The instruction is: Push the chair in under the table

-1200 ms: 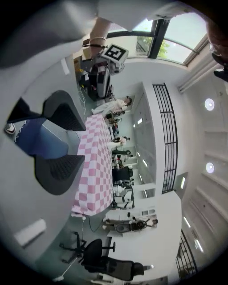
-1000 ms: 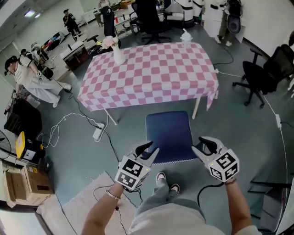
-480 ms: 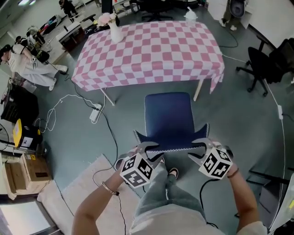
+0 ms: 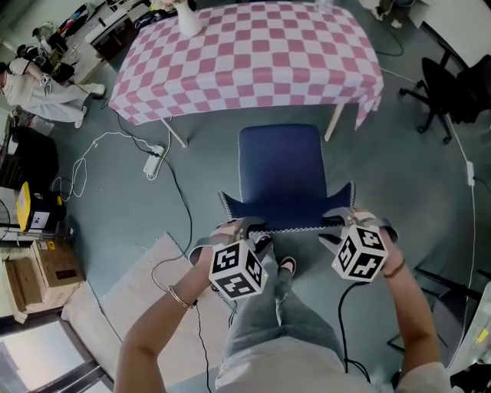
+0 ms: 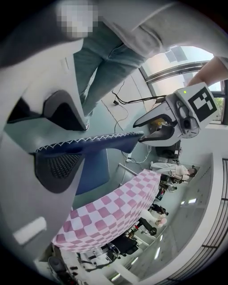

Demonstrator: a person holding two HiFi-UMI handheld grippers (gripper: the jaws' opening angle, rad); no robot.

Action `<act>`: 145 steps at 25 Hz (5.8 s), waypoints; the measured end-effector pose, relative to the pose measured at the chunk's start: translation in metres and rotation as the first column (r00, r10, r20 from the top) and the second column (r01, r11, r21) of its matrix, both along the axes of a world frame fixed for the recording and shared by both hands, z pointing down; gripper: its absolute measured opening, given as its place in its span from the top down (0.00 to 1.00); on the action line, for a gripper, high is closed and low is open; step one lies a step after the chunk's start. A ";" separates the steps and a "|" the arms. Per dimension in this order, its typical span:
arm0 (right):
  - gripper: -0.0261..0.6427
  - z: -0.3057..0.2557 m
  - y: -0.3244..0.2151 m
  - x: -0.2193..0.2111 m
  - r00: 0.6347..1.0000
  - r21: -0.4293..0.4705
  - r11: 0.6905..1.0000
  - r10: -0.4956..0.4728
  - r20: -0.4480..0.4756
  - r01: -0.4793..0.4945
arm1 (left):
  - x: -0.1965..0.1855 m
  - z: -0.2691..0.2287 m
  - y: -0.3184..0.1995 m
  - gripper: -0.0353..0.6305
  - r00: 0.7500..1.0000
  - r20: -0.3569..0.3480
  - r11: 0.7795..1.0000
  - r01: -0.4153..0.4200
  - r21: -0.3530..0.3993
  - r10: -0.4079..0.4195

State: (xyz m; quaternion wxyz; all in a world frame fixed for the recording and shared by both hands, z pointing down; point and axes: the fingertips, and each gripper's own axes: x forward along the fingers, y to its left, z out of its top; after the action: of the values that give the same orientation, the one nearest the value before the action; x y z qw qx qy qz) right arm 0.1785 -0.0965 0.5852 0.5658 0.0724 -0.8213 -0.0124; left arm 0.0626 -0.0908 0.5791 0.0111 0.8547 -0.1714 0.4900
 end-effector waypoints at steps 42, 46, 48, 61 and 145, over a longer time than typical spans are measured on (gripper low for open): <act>0.81 0.042 -0.073 -0.002 0.990 0.133 0.988 0.090 -0.107 -0.076 | -0.013 0.039 -0.069 0.76 0.980 0.124 0.987 0.158 0.004 -0.157; 0.81 0.043 -0.102 -0.003 0.990 0.127 0.989 0.093 -0.104 -0.079 | -0.014 0.040 -0.098 0.76 0.979 0.119 0.986 0.166 0.014 -0.166; 0.81 0.043 -0.115 -0.004 0.990 0.128 0.989 0.094 -0.101 -0.080 | -0.014 0.039 -0.112 0.76 0.979 0.111 0.985 0.170 0.023 -0.171; 0.81 0.043 -0.181 -0.007 0.994 0.115 0.991 0.073 -0.079 -0.064 | -0.016 0.042 -0.180 0.74 0.975 0.097 0.980 0.196 0.028 -0.198; 0.75 0.017 -0.336 -0.031 0.992 0.106 0.986 0.126 0.013 -0.126 | -0.037 0.002 -0.333 0.59 0.953 -0.148 0.964 0.263 -0.034 -0.265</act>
State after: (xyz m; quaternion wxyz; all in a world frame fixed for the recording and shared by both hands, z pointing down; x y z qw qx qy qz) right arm 0.1475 -0.4325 0.6018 0.5583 0.1545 -0.8149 -0.0204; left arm 0.0255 -0.4235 0.5814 0.0956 0.8586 -0.2793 0.4191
